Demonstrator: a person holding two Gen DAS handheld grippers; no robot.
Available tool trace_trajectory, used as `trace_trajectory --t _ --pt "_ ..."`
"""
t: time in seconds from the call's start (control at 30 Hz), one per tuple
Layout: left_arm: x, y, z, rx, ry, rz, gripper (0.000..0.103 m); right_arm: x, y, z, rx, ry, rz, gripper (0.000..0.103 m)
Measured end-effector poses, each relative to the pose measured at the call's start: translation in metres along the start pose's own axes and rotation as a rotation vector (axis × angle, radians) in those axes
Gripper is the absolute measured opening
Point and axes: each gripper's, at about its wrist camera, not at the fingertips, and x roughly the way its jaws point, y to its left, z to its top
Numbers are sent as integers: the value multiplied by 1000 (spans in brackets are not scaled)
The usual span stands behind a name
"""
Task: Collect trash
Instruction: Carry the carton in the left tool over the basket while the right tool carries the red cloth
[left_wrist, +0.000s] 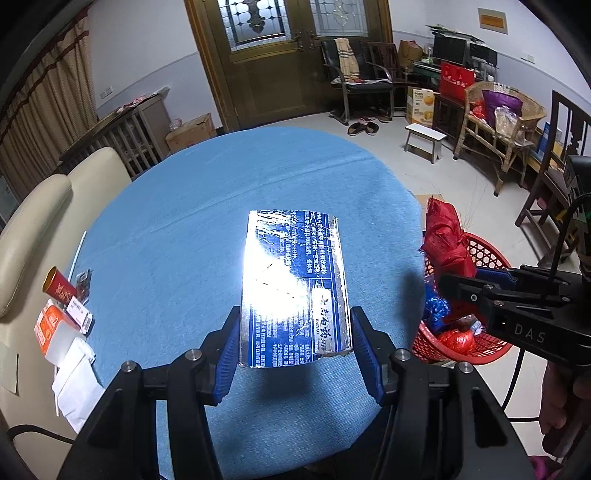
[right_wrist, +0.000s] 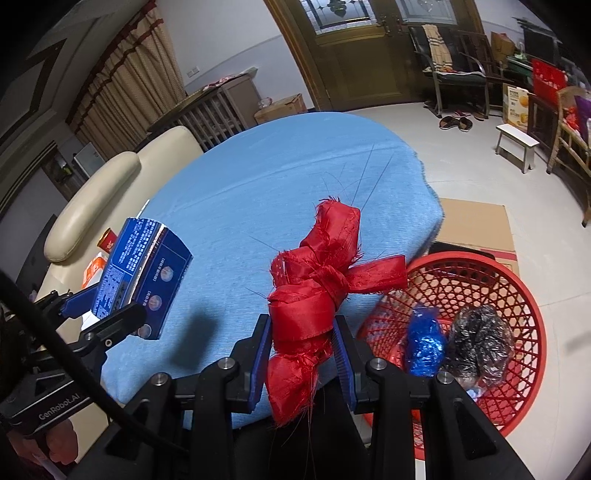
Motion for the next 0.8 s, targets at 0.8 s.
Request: trace_trajectory --t 0.8 --pt "11 -12 16 150 36 -79 58 -11 -58 -12 107 2 -51 35"
